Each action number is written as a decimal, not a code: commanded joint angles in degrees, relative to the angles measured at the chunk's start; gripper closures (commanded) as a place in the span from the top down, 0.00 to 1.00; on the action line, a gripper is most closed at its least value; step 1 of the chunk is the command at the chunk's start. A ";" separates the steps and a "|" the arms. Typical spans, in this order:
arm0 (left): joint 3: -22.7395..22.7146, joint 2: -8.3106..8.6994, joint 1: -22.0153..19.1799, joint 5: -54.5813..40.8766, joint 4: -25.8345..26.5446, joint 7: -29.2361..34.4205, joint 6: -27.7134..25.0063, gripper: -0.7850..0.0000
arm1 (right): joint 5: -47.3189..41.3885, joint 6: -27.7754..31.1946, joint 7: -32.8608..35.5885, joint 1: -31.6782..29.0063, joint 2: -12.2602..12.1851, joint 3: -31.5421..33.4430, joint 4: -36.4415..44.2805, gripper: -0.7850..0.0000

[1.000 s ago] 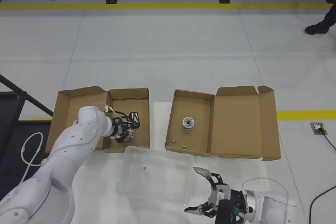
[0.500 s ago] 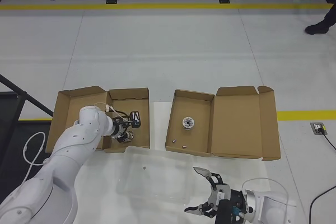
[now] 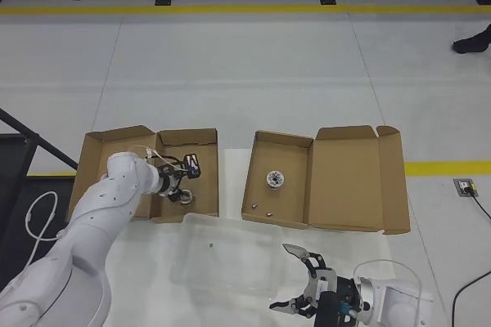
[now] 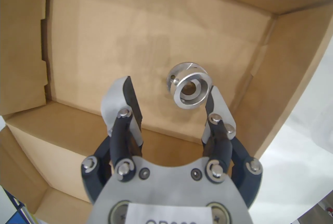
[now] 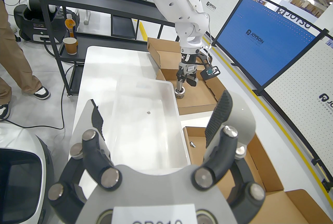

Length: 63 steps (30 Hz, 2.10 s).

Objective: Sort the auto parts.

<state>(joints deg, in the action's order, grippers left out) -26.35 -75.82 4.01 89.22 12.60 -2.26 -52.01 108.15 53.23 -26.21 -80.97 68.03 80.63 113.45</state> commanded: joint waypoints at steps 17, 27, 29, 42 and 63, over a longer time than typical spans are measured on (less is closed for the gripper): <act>-2.89 3.28 -1.21 0.93 2.72 -6.14 1.21 0.86 | 0.00 0.00 0.00 0.00 0.00 0.00 0.00 1.00; -6.59 8.47 0.14 2.22 10.53 -13.67 0.10 0.91 | 0.00 0.00 0.00 0.00 0.00 0.00 0.00 1.00; -7.58 9.58 0.92 2.28 12.61 -14.07 0.03 0.93 | 0.00 0.00 0.00 0.00 0.00 0.00 0.00 1.00; -24.92 21.34 15.83 -2.39 40.54 -8.12 -0.48 0.99 | 0.00 0.00 0.00 0.00 0.00 0.00 0.00 1.00; -41.29 27.45 32.15 -12.49 62.66 1.40 -3.61 1.00 | 0.00 0.00 0.00 0.00 0.00 0.00 0.00 1.00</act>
<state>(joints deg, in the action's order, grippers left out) -67.73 -48.33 35.69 77.43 75.08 -0.47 -55.64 108.15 53.23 -26.21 -80.97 68.03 80.63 113.45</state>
